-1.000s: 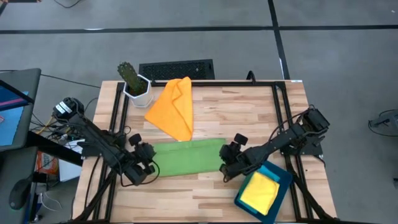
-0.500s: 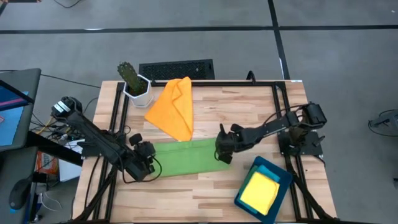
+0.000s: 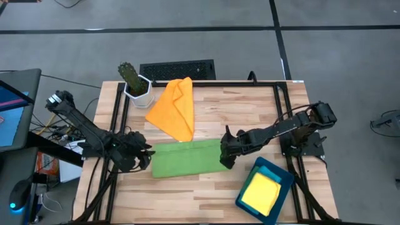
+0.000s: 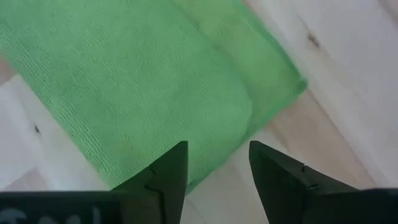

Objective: Fold microfiber towels
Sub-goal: Fold the green microfiber towel

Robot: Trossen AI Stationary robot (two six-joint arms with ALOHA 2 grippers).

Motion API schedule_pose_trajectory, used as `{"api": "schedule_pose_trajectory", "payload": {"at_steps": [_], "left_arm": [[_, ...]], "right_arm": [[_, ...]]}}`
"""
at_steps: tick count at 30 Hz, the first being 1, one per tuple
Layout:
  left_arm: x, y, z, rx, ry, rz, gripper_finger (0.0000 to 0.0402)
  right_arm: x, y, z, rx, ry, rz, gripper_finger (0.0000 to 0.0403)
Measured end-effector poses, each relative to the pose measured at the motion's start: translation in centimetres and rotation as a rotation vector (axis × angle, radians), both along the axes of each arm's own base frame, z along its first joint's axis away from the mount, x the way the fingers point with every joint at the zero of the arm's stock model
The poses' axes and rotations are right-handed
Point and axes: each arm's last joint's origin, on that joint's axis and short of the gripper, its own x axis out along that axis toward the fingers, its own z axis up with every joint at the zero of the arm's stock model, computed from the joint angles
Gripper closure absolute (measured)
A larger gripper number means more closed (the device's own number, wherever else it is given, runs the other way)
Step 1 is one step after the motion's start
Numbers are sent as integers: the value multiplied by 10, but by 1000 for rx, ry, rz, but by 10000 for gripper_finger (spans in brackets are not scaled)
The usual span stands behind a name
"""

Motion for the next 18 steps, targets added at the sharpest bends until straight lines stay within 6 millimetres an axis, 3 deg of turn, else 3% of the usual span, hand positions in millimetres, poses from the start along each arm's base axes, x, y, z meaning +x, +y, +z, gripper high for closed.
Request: {"api": "schedule_pose_trajectory", "payload": {"at_steps": [7, 18], "left_arm": [[-4, 1, -47, -138, -10, 33, 246], [-4, 1, -57, -154, 24, 53, 245]], "right_arm": [[-4, 16, -2, 11, 2, -43, 209], [-5, 18, -2, -12, -35, -181, 209]]}}
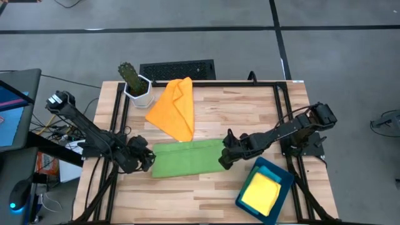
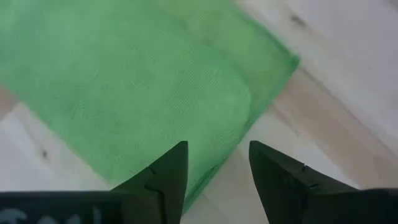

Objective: Fold microfiber towels
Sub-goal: Fold the green microfiber towel

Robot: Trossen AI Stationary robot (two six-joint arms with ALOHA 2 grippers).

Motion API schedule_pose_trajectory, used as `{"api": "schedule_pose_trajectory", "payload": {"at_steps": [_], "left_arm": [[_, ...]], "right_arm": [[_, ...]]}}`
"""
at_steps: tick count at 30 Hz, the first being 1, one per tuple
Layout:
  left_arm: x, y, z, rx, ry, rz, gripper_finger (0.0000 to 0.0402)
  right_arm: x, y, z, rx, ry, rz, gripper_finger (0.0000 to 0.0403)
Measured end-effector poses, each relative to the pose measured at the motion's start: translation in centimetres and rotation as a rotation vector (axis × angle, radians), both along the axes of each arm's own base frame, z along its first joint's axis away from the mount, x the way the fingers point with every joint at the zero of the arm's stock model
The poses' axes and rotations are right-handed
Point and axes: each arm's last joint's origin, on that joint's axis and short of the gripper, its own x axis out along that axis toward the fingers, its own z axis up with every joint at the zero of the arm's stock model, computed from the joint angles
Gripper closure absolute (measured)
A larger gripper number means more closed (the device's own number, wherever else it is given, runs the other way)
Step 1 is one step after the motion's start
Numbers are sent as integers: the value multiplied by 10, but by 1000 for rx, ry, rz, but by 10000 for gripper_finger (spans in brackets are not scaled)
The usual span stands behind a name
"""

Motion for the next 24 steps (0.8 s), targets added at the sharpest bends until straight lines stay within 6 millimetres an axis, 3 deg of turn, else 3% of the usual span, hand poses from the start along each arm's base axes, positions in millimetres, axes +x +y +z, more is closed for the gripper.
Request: {"api": "schedule_pose_trajectory", "payload": {"at_steps": [11, 24], "left_arm": [[1, 0, -2, 6, 12, 16, 246], [7, -7, -21, 46, 112, 15, 246]], "right_arm": [[2, -8, 0, -8, 4, -22, 209], [0, -9, -2, -14, 15, -16, 209]]}}
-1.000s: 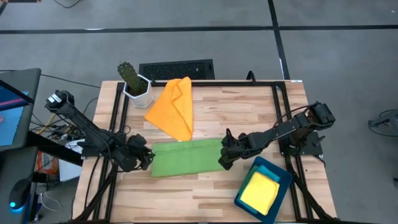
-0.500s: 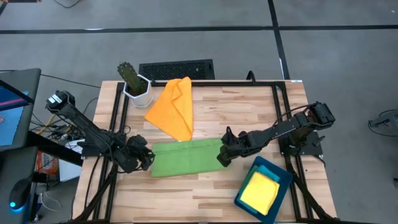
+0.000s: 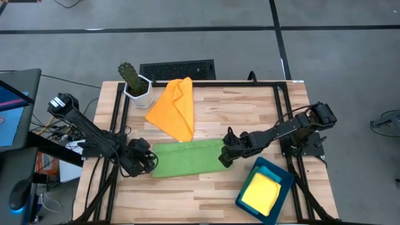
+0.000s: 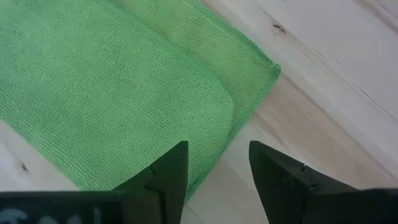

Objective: Fold microfiber towels
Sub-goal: Fold the green microfiber towel

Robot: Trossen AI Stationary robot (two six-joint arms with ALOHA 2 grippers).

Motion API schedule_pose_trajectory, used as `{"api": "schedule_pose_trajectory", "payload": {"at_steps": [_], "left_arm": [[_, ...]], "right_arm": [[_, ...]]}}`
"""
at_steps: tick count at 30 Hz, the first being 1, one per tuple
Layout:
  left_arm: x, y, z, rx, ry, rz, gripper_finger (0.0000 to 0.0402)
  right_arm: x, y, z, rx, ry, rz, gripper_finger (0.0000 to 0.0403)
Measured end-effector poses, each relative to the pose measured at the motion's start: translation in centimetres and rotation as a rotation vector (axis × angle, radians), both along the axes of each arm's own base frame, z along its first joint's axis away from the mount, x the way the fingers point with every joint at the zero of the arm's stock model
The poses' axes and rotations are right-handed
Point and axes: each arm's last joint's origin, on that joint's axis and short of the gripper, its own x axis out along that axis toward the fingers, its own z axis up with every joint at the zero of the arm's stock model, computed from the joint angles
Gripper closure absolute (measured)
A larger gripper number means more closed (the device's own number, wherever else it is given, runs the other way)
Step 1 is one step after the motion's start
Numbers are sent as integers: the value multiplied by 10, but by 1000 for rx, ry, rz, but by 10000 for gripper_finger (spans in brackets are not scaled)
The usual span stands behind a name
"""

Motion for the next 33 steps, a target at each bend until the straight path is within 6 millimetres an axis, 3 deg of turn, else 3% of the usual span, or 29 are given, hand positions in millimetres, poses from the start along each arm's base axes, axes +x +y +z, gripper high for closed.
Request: {"api": "schedule_pose_trajectory", "payload": {"at_steps": [21, 33], "left_arm": [[-1, 1, -4, 36, 36, 4, 246], [2, -2, -19, 74, 103, 18, 246]], "right_arm": [[0, 1, 0, -9, -2, 31, 209], [0, 1, 0, -14, 1, 48, 209]]}}
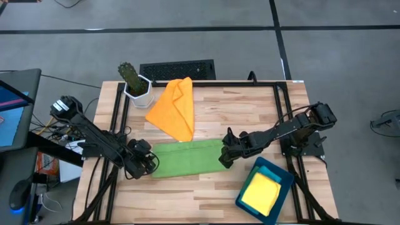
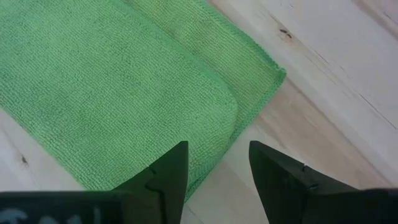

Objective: Fold microfiber towels
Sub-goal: Fold the green microfiber towel

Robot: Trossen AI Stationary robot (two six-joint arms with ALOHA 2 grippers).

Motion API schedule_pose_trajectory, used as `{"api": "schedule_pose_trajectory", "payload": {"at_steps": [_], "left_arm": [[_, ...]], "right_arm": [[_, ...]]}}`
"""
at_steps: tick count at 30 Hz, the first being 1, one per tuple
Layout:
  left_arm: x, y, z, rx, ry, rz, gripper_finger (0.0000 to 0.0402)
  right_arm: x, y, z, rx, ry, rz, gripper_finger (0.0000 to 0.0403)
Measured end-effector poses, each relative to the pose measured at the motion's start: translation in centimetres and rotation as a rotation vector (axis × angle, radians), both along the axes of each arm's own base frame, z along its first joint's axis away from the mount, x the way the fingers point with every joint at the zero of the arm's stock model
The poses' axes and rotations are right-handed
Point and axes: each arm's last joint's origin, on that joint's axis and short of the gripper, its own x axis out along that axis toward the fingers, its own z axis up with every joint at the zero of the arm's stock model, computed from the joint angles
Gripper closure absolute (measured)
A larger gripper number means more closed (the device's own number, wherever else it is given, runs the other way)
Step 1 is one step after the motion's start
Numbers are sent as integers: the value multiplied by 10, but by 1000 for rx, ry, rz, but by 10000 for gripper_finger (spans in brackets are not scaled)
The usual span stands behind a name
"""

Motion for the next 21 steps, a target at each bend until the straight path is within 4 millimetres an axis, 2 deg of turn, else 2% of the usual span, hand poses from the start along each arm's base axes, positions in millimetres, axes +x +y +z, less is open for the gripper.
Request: {"api": "schedule_pose_trajectory", "payload": {"at_steps": [7, 16, 21], "left_arm": [[0, 0, -1, 6, -2, 0, 258], [4, -2, 1, 18, -39, -21, 361], [4, -2, 1, 23, -35, -33, 398]], "right_arm": [[0, 0, 0, 1, 0, -2, 209], [0, 0, 0, 10, -5, -29, 209], [0, -2, -1, 30, -12, -80, 209]]}}
